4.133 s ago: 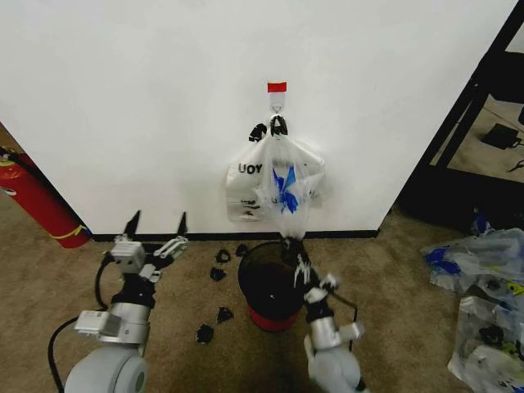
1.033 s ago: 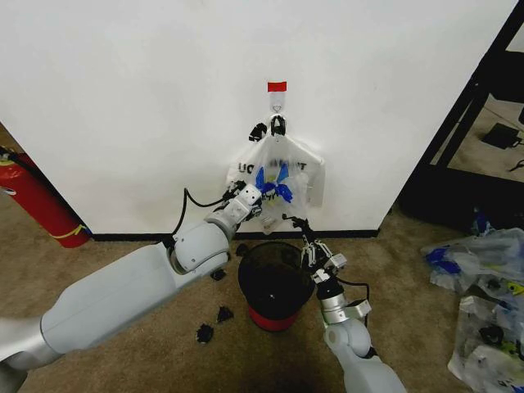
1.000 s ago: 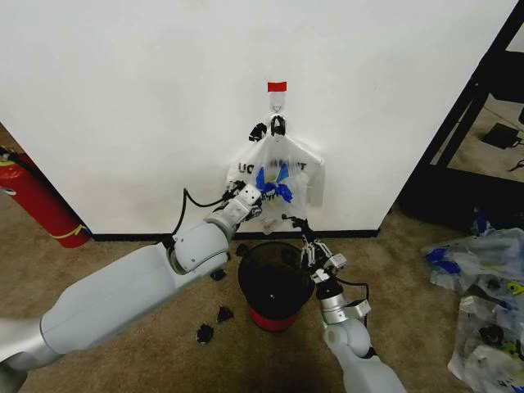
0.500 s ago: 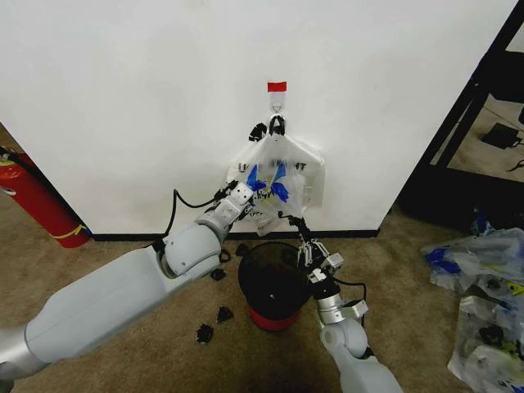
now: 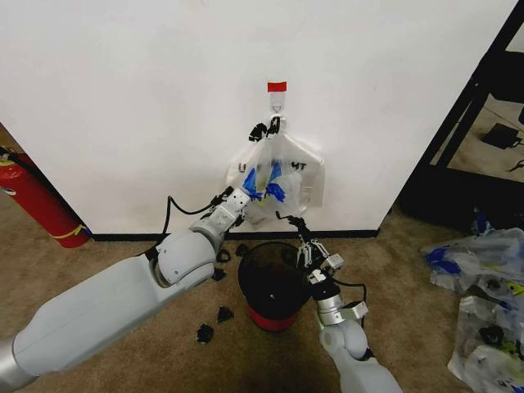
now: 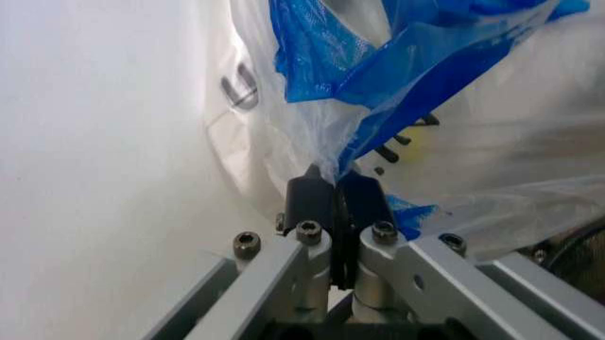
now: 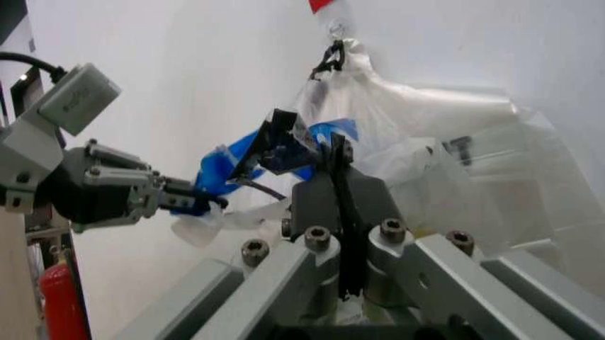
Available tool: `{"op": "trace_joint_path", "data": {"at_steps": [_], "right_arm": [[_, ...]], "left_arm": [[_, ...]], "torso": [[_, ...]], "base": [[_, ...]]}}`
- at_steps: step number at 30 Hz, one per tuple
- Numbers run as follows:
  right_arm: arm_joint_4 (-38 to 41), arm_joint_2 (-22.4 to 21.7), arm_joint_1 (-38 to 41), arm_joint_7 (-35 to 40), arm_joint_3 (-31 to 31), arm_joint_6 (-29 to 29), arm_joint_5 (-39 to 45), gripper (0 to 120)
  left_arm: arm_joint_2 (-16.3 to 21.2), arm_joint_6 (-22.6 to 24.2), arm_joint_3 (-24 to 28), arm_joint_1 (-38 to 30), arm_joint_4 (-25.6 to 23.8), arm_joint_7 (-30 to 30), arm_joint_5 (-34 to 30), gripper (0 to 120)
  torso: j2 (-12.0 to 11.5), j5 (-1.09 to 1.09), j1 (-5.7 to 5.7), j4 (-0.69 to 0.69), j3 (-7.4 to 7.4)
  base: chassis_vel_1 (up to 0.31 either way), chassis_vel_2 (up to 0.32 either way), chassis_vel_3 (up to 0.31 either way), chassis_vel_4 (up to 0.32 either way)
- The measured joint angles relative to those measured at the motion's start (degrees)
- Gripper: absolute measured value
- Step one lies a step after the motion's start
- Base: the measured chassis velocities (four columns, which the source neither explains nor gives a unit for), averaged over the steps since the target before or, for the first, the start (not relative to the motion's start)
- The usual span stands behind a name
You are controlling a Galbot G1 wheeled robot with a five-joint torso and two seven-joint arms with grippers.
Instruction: Pick up the garbage bag from the wall and place it over the trash bin.
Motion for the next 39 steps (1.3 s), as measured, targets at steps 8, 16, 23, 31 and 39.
{"op": "trace_joint_path", "data": {"at_steps": [8,16,23,31,39], "right_arm": [[0.0,-0.5,-0.5,0.0,-0.1,0.4,-0.2,0],[0.9,-4.9,-2.4,-10.5,3.8,2.6,0.3,18],[3.8,-13.4,-4.3,-22.7,7.8,0.7,9.3,43],[8.9,-17.1,6.3,7.5,1.5,-6.2,3.6,72],[-2.5,-21.6,19.6,2.7,-8.3,-14.4,4.1,97]], "left_arm": [[-2.3,-5.6,-1.6,-0.2,1.1,-0.4,-5.5,0],[-5.4,-7.0,-1.6,-0.6,2.8,-1.0,-8.7,0],[-5.8,-7.0,-1.5,-1.1,3.3,-0.9,-8.5,0],[-5.9,-7.2,-1.4,-0.3,3.4,-0.7,-8.0,0],[-6.6,-7.3,-0.9,-0.4,3.7,-0.7,-7.7,0]], "torso": [[0.0,0.01,0.00,0.00,0.00],[0.0,0.03,0.00,0.00,0.00],[0.0,0.02,0.00,-0.03,0.00],[0.0,0.01,0.00,0.04,0.01],[0.0,0.02,0.01,-0.01,0.01]], "base": [[0.000,0.000,0.000,0.000],[0.000,0.000,0.000,0.000],[0.000,0.000,0.000,0.000],[0.000,0.000,0.000,0.000],[0.000,0.000,0.000,0.000]]}}
